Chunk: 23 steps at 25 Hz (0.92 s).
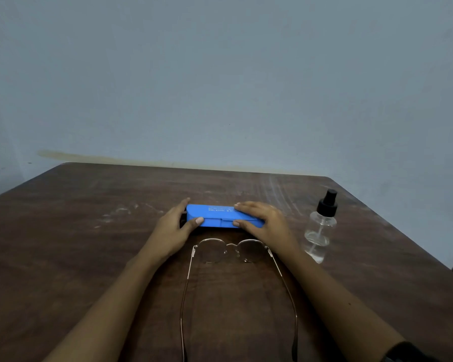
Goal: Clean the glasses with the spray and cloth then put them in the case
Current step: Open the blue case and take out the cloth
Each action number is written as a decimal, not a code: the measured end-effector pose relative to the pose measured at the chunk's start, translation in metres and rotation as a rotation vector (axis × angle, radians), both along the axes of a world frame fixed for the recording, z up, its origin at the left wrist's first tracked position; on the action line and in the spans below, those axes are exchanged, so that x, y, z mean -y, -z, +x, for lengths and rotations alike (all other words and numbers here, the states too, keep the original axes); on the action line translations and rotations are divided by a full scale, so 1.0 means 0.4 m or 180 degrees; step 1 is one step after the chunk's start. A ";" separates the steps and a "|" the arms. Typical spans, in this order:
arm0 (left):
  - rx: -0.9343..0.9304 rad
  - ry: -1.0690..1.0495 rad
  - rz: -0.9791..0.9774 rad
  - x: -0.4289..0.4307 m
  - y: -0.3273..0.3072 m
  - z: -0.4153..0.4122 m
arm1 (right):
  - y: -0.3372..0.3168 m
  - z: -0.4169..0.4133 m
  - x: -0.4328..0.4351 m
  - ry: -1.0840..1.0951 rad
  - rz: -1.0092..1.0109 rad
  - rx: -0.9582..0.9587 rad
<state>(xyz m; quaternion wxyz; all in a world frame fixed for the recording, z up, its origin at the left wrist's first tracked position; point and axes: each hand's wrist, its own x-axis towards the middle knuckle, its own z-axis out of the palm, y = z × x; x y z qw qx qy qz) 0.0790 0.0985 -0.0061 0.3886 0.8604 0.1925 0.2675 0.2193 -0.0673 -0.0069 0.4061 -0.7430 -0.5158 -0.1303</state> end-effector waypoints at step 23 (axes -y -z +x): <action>-0.0265 -0.0097 -0.0002 0.007 -0.021 0.006 | 0.042 0.060 -0.063 0.0078 0.0234 0.2769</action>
